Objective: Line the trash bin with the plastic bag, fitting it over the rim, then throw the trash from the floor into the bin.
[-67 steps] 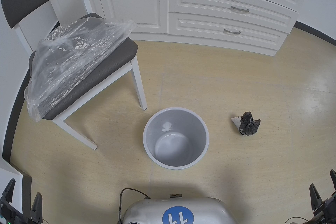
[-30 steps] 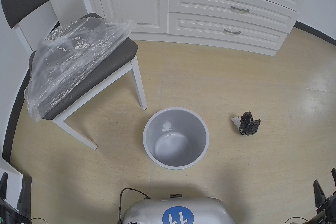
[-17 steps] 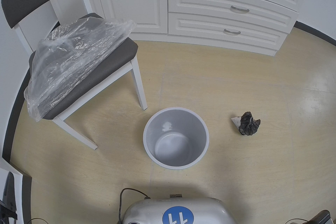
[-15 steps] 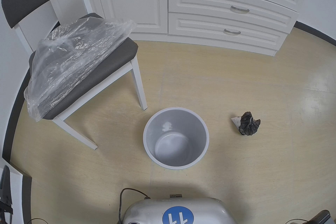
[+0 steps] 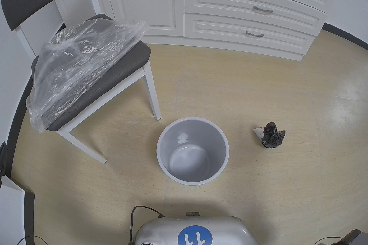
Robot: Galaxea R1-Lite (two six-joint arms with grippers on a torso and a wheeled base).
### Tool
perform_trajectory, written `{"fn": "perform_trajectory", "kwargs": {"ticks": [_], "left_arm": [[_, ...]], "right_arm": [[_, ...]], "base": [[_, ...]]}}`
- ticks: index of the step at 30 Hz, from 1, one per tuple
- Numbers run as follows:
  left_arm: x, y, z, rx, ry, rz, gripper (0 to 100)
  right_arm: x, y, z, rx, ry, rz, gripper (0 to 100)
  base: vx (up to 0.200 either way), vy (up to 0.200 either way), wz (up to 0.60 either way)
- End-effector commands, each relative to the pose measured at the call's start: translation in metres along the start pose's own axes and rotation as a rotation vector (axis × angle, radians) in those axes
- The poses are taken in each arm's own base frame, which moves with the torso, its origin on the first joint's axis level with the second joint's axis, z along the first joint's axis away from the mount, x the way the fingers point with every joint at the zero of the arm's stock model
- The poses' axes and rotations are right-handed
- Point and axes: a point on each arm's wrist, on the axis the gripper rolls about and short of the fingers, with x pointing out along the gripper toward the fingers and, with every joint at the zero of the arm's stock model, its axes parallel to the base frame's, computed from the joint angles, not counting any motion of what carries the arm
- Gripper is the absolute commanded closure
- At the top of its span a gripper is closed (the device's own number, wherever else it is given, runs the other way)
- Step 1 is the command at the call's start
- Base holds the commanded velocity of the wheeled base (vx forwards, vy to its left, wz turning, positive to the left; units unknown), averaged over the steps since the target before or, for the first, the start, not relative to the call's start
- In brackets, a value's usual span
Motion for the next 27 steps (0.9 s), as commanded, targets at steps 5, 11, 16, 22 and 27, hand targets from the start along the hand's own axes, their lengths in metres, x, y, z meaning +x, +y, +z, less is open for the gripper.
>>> {"fn": "perform_trajectory", "kwargs": {"ticks": [5,11,16,22,27], "left_arm": [[0.051,-0.014,0.018,0.18,0.139,-0.032,0],[0.07,-0.02,0.02,0.299,0.153,-0.043,0],[0.081,-0.026,0.017,0.319,0.179,-0.053,0],[0.1,-0.035,0.007,0.332,0.231,-0.074,0],[0.12,-0.045,-0.005,0.352,0.264,-0.087,0]], "right_arm": [[0.022,0.0,-0.013,0.003,0.092,-0.005,0],[0.021,0.0,-0.013,0.002,0.088,-0.005,0],[0.022,0.0,-0.013,0.003,0.089,-0.005,0],[0.019,0.0,-0.011,0.002,0.077,-0.004,0],[0.017,0.0,-0.009,0.001,0.065,-0.003,0]], "base": [[0.0,0.0,0.0],[0.0,0.0,0.0],[0.0,0.0,0.0],[0.0,0.0,0.0],[0.0,0.0,0.0]]}}
